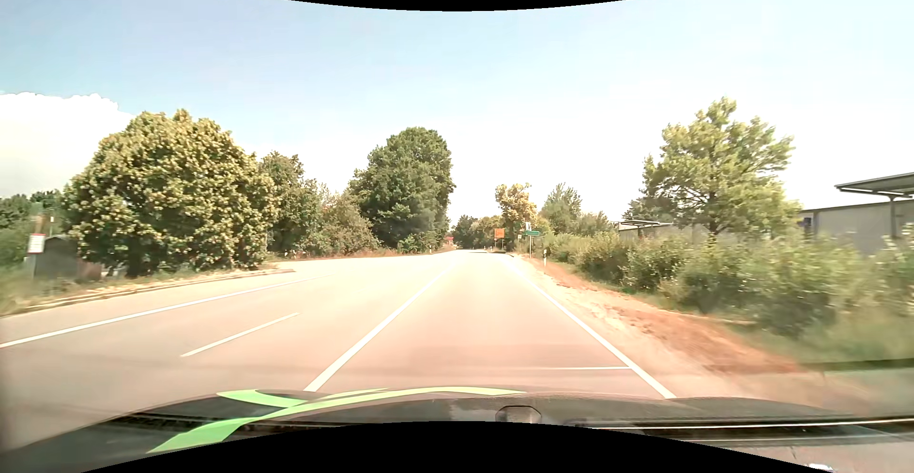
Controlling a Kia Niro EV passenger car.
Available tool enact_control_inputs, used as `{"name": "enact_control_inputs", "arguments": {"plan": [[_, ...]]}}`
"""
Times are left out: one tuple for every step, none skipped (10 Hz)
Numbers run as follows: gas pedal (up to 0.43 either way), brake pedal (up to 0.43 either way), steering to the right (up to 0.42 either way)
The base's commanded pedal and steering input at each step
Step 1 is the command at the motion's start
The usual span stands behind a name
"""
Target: Follow the waypoints while adhering to traffic rules and regulations
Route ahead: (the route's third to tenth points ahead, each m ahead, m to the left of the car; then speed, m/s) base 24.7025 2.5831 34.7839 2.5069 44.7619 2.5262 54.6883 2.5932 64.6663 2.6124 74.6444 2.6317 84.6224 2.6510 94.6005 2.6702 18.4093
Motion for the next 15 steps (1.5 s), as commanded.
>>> {"name": "enact_control_inputs", "arguments": {"plan": [[0.177, 0.0, -0.006], [0.189, 0.0, -0.005], [0.197, 0.0, -0.005], [0.209, 0.0, -0.004], [0.209, 0.0, -0.004], [0.209, 0.0, -0.003], [0.209, 0.0, -0.003], [0.209, 0.0, -0.003], [0.209, 0.0, -0.003], [0.209, 0.0, -0.002], [0.209, 0.0, -0.002], [0.209, 0.0, -0.002], [0.197, 0.0, 0.0], [0.177, 0.0, 0.0], [0.169, 0.0, 0.0]]}}
